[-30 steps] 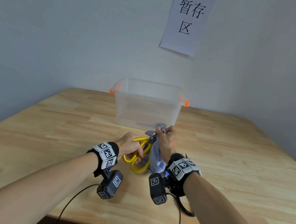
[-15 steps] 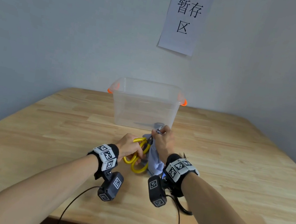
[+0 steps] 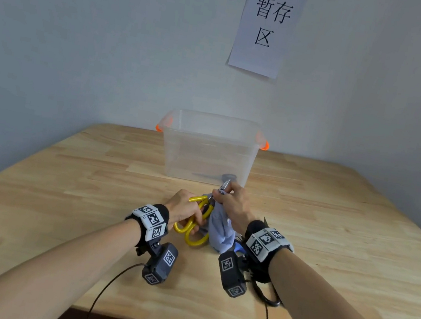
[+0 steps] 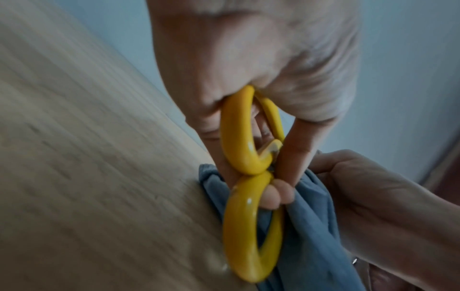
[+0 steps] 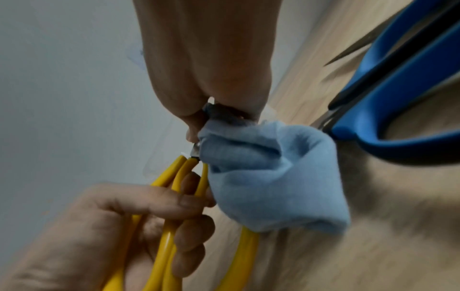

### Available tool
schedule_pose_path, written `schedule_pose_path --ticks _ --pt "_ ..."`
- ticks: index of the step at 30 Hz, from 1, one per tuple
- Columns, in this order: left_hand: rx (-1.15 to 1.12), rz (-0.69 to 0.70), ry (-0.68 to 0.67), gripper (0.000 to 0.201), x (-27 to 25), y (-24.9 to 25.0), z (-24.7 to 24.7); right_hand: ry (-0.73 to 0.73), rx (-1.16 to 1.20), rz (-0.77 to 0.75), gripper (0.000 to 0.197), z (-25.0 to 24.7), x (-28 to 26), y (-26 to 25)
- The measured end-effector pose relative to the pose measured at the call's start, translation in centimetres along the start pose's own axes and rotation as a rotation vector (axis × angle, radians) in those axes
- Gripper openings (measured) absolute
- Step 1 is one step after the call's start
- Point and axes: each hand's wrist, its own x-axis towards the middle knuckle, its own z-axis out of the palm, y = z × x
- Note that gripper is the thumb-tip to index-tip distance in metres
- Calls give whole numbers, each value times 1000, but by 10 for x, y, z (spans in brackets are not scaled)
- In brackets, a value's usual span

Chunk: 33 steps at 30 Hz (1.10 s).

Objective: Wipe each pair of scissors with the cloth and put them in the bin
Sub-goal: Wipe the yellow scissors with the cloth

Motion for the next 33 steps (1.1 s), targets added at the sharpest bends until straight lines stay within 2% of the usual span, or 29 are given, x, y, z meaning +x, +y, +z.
schedule_pose_path --ticks 2,5,9,10,14,16,23,25,29,33 --pt "-1 10 -2 20 0 0 3 20 -42 -9 31 1 2 1" --pt "-11 38 -7 21 0 3 7 135 -49 -4 29 2 6 -2" --pt "-21 49 -24 23 -2 7 8 222 7 -33 28 -3 13 -7" --pt "-18 46 -21 24 -3 8 7 217 29 -28 27 -2 13 -8" --pt "1 28 13 22 1 6 3 18 155 0 27 8 6 -1" --pt "16 13 -1 23 1 3 4 -11 126 11 30 3 3 3" --pt "3 55 -24 22 2 5 14 234 67 72 26 5 10 4" --pt "13 53 -23 21 3 4 12 215 85 60 25 7 10 3" --pt "-20 13 -27 19 3 2 0 57 257 65 32 5 8 1" --pt "-10 -7 -33 22 2 1 -3 -31 272 54 36 0 6 5"
